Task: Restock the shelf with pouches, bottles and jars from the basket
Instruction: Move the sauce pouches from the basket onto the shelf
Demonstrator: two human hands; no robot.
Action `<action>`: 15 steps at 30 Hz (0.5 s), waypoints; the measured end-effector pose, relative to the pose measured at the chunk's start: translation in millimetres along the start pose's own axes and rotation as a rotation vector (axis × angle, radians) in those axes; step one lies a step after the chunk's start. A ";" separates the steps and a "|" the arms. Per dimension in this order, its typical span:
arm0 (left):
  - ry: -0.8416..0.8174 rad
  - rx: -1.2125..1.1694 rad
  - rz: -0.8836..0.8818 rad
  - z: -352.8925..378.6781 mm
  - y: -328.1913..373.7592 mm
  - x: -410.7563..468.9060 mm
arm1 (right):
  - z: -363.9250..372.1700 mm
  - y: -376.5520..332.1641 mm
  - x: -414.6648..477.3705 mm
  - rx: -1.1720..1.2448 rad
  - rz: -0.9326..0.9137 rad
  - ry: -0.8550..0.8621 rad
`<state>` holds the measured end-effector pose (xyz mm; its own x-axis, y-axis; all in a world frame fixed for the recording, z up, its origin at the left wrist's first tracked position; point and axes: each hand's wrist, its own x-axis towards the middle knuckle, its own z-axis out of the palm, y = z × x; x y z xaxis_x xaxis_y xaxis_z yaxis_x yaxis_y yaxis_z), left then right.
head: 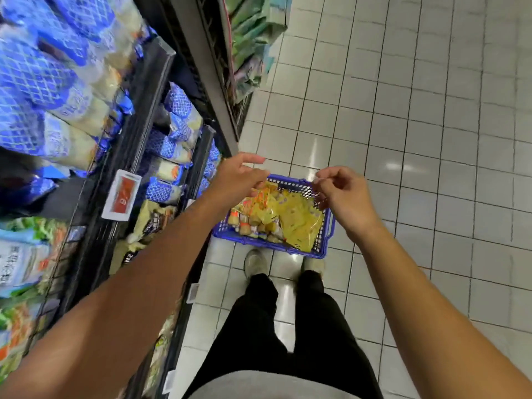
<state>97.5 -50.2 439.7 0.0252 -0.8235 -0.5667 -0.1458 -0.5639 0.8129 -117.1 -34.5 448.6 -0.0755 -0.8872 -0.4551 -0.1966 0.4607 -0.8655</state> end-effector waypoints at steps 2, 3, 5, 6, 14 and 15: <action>0.025 -0.014 -0.070 4.1 -14.7 26.9 | -2.6 14.8 18.5 -0.004 0.045 -0.001; 0.039 -0.012 -0.108 5.9 -24.6 40.7 | -2.9 23.5 28.3 -0.014 0.067 -0.004; 0.069 -0.015 -0.183 8.4 -50.1 67.3 | -1.8 42.6 48.1 -0.035 0.117 -0.028; 0.090 -0.028 -0.225 9.7 -64.9 80.0 | -0.3 53.0 58.0 -0.041 0.144 -0.040; 0.231 -0.231 -0.538 31.9 -202.0 175.1 | 34.2 152.6 152.3 -0.210 0.269 -0.211; 0.242 -0.253 -0.564 35.8 -218.4 186.8 | 40.5 166.5 165.5 -0.232 0.276 -0.230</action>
<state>98.6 -78.6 151.5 0.2552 -0.3723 -0.8924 0.1907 -0.8854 0.4239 -122.7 -103.6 220.7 0.0590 -0.6906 -0.7208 -0.4166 0.6391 -0.6465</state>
